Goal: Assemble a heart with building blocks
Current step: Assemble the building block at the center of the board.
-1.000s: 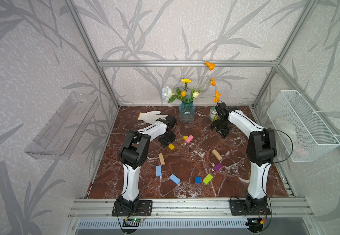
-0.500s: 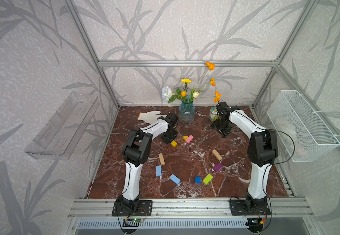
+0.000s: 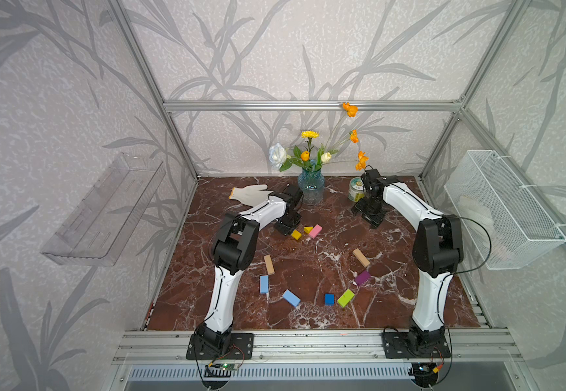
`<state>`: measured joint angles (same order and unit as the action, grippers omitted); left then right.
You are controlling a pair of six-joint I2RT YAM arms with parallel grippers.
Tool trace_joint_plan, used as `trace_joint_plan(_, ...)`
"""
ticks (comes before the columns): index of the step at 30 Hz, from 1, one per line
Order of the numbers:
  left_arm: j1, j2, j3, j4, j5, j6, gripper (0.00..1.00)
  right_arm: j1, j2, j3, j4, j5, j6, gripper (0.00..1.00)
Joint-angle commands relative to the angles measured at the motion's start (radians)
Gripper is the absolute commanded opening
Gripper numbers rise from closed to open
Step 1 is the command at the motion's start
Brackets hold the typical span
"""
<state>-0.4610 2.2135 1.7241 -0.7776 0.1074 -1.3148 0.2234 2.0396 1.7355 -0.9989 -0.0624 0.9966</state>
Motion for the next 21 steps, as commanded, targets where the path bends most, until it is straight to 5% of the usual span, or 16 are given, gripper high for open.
trace_joint_plan(1,-0.011,0.044,0.018,-0.029,0.011,-0.022,0.25,-0.005,-0.003,0.03,-0.014,-0.002,-0.011,0.75)
trace_joint_plan(21,-0.033,0.083,0.077,-0.072,0.005,-0.016,0.25,-0.015,-0.009,0.015,0.0,-0.011,-0.017,0.74)
